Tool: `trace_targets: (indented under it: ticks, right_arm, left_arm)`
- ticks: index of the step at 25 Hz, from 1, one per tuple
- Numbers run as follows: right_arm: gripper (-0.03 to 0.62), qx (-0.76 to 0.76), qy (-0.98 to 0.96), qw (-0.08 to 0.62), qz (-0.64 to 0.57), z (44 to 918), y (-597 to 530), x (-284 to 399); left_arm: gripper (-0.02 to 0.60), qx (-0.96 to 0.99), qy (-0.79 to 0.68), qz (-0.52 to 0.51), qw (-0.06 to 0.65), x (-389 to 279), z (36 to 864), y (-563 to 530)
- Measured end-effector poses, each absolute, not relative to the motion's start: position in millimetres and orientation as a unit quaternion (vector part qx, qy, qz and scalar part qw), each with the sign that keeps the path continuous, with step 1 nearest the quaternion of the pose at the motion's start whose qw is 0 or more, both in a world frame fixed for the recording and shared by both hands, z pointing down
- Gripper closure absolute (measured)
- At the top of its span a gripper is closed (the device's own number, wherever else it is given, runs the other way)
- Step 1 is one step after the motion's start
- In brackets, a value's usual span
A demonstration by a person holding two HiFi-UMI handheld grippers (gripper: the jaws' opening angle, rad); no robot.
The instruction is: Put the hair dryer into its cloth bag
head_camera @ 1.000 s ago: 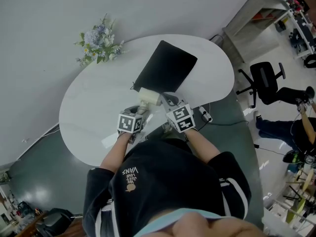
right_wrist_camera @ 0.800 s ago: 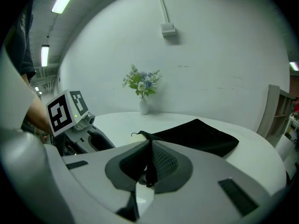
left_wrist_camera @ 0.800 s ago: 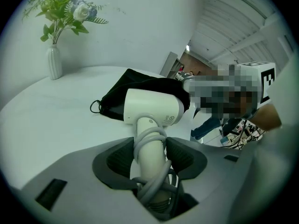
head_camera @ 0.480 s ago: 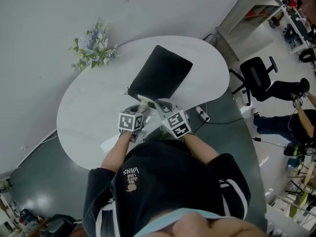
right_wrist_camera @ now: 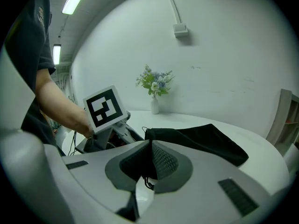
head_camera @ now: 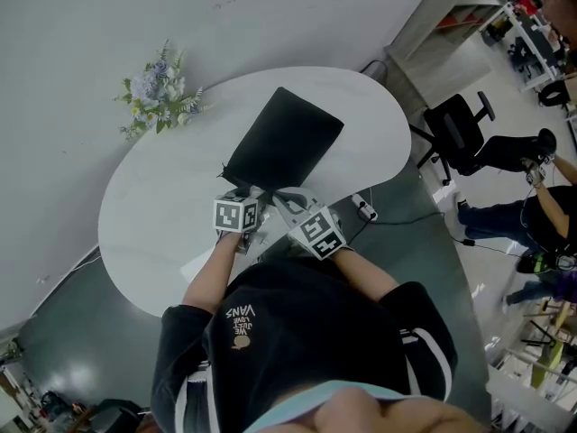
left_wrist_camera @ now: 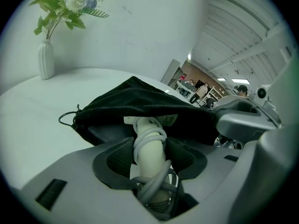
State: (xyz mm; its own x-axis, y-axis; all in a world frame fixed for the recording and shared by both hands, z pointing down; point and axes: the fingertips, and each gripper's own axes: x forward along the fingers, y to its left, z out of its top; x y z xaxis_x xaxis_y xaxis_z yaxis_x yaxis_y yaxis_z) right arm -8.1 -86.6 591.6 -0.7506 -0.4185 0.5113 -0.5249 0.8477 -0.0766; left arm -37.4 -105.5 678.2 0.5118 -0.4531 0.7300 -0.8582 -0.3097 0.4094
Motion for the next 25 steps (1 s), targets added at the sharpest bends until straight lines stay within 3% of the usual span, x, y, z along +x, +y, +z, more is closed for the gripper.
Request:
trace_targets:
  ticks: [25]
  right_arm:
    - [0.545,0.188,-0.947,0.220,0.141,578.0,-80.9,-0.8]
  left_arm:
    - [0.344,0.778,-0.443,0.215,0.390,-10.4,667.7,-175.3]
